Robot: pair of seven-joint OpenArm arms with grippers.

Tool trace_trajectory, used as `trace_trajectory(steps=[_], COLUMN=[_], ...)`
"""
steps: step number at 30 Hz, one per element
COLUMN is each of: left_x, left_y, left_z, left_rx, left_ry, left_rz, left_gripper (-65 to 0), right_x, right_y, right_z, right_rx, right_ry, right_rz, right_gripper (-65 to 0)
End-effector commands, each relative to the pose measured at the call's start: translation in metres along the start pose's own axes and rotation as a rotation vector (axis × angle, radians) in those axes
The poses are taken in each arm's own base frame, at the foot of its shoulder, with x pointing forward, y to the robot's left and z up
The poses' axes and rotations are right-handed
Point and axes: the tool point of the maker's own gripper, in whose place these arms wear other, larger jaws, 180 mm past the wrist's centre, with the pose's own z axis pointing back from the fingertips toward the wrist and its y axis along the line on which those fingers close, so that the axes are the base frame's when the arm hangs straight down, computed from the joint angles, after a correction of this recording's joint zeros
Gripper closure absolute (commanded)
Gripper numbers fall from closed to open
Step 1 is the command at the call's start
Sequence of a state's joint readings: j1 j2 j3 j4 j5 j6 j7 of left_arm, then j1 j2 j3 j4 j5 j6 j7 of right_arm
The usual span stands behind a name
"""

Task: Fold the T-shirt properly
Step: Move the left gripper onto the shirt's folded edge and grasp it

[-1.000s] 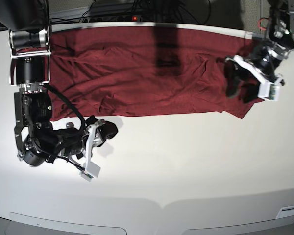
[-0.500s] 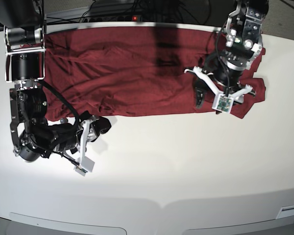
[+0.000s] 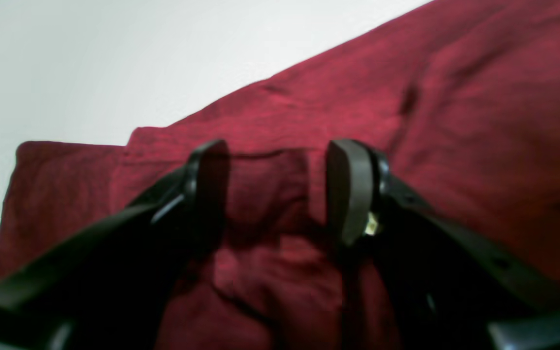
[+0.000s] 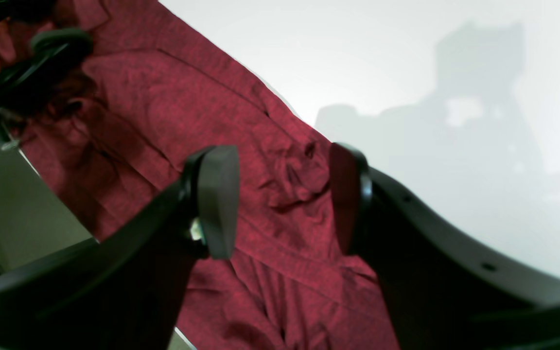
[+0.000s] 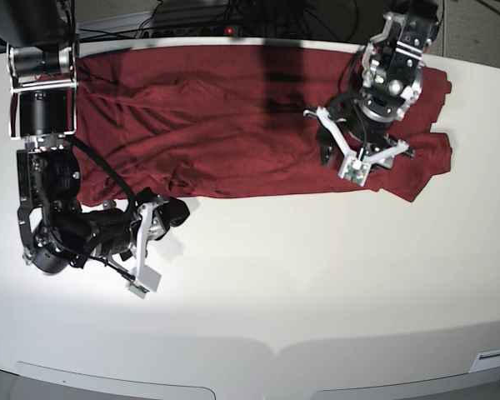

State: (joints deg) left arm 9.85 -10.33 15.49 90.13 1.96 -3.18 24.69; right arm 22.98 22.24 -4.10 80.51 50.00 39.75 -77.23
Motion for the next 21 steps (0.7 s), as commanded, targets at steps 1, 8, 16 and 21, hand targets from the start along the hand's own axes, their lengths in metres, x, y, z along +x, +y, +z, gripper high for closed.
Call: trace_trajectory(steps=[1,8,16,21], left_x=[0.014,0.018,0.026,0.051], left_y=[0.005,0.012,0.013,0.038], left_z=[-0.003,-0.01,-0.004,0.023], left_rx=[0.012,0.023,0.035,0.149], left_ry=[-0.035,-0.023,-0.038,-0.136], left_rz=[-0.006,-0.012,-0.001,0.028], left_gripper=[-30.4,-12.5,0.0,0.0], right_x=[0.018,0.018,0.018,0.018], right_y=[-0.003,-0.003,-0.003,-0.003], right_z=[0.012,0.012,0.012,0.012], right_rx=[-0.013,-0.014,-0.013,-0.013], right_ry=[-0.053,-0.053,-0.053,-0.054], right_rz=[0.028,0.028,0.028,0.028], right_gripper=[-29.9,-29.9,-29.9,-29.9])
